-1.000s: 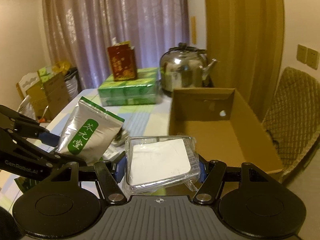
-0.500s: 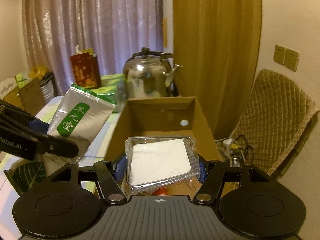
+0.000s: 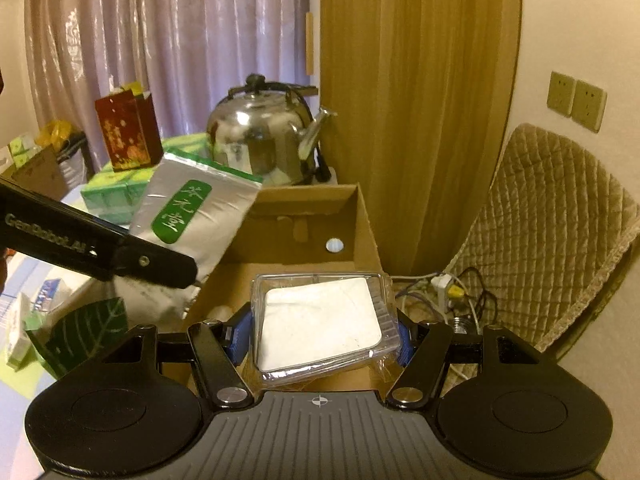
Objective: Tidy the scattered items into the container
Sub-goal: 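Lift and carry the foil bag and plastic box over the cardboard box, then open both grippers to release the foil bag and plastic box into the box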
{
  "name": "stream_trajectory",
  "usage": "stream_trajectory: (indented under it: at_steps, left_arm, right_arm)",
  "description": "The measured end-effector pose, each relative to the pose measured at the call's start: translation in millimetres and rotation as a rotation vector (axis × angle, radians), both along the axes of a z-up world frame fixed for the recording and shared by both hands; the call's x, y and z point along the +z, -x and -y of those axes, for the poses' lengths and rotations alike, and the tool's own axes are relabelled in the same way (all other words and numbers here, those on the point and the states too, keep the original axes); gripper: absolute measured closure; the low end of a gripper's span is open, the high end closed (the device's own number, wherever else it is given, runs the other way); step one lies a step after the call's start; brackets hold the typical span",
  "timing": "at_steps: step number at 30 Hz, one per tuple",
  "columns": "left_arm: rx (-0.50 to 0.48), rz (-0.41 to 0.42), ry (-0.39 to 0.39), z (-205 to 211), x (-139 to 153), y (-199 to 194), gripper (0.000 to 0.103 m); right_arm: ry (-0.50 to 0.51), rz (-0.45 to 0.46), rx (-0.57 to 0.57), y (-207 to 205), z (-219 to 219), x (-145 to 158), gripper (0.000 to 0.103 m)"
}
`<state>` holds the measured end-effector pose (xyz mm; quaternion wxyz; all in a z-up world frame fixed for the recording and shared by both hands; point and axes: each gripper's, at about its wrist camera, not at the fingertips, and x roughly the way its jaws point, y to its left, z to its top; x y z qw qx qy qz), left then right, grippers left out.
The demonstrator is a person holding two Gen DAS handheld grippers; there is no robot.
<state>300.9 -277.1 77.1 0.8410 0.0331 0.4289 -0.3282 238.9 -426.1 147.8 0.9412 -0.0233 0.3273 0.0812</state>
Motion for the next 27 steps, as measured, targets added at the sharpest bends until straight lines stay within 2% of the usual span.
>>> stream_trajectory:
  at_steps: [8, 18, 23, 27]
  left_arm:
    - [-0.001, -0.046, -0.04, 14, -38, -21, 0.056]
    - [-0.026, -0.073, -0.08, 28, -69, -28, 0.055]
    - [-0.02, -0.07, -0.066, 23, -68, -27, 0.055]
    - [-0.013, -0.031, -0.063, 15, -57, -23, 0.055]
  right_arm:
    - [0.052, -0.027, 0.012, -7, 5, -23, 0.04]
    - [0.109, -0.048, 0.058, -9, -2, -38, 0.04]
    - [0.118, -0.058, 0.063, -11, -4, -42, 0.04]
    - [0.115, -0.066, 0.069, -12, -7, -44, 0.04]
